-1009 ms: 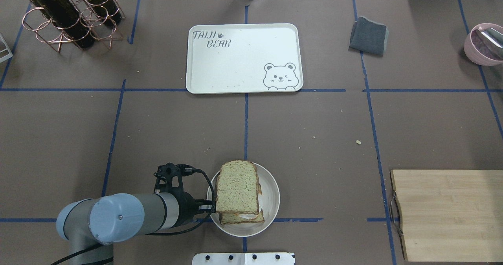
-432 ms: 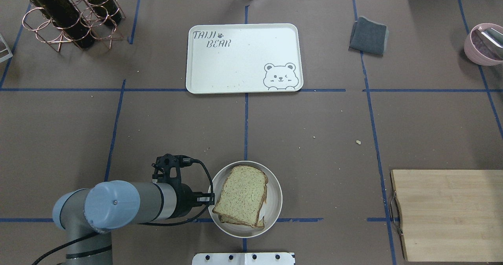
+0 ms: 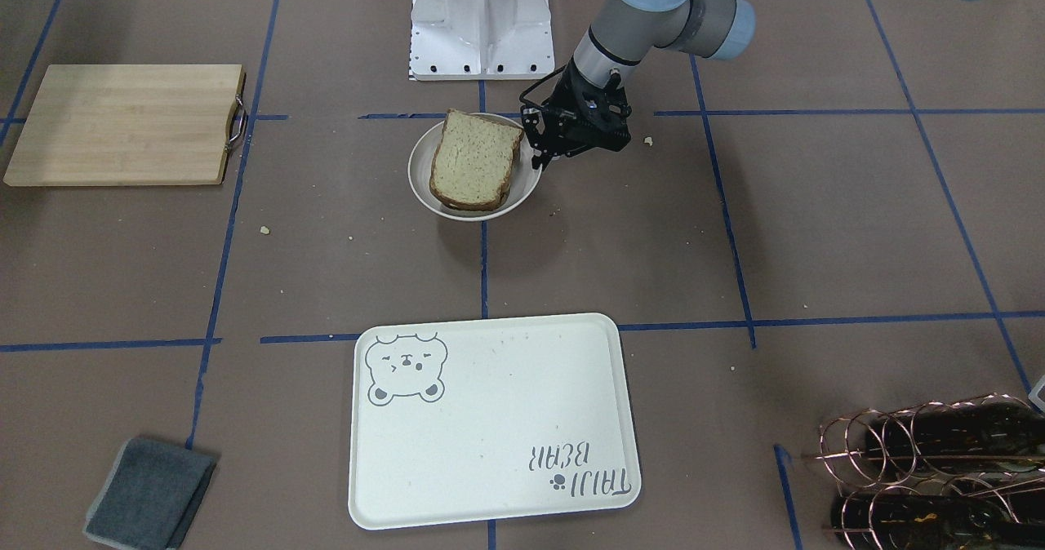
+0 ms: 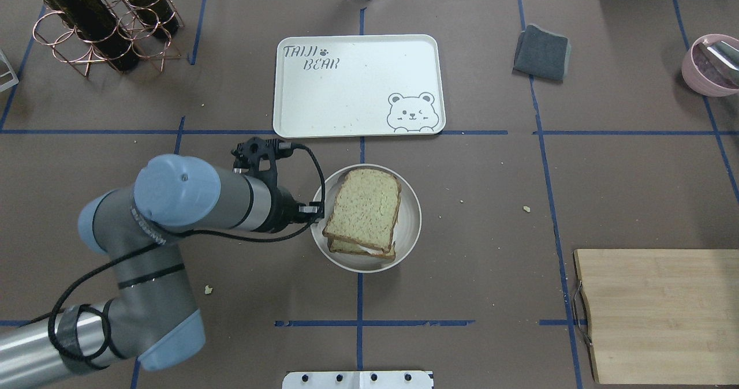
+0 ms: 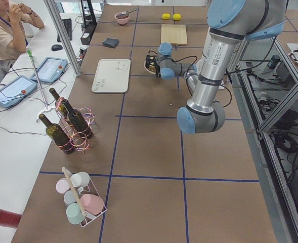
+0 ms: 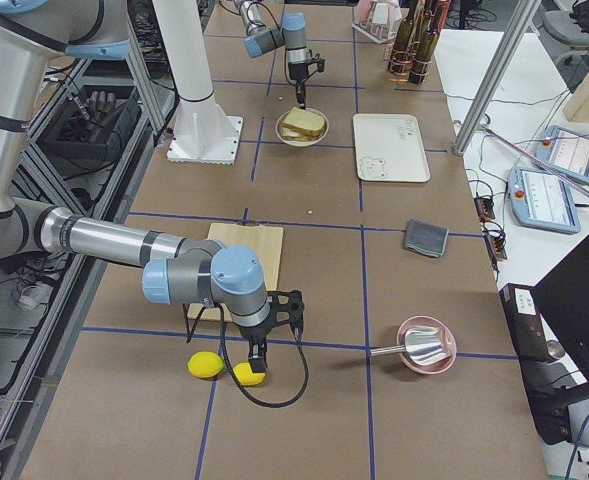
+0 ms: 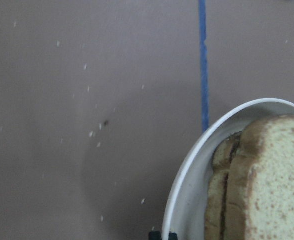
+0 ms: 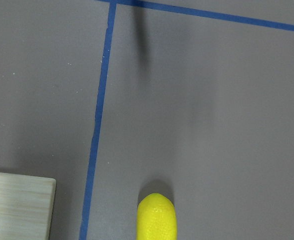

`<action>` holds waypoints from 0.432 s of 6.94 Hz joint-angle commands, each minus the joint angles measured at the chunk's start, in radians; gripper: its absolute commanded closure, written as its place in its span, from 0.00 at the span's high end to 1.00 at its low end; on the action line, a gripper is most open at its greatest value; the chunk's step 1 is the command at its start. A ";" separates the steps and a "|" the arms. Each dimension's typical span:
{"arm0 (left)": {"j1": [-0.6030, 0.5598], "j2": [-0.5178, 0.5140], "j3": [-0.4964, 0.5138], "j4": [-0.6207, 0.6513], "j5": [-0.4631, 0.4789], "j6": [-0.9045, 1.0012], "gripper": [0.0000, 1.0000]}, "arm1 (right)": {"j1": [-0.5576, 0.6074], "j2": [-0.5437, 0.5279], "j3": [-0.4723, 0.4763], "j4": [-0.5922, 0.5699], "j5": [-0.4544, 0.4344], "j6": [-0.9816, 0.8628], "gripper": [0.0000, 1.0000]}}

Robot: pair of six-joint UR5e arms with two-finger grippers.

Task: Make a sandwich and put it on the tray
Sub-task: 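Carry the plate with the left gripper onto the TAIJI BEAR tray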

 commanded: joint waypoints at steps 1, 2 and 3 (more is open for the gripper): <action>-0.164 -0.216 0.250 0.045 -0.074 0.137 0.00 | 0.000 0.005 0.001 0.000 0.000 0.000 1.00; -0.207 -0.329 0.423 0.016 -0.091 0.185 0.00 | 0.000 0.006 0.001 0.000 -0.002 0.000 1.00; -0.230 -0.387 0.590 -0.128 -0.092 0.196 0.00 | 0.000 0.006 -0.001 0.000 0.000 0.001 1.00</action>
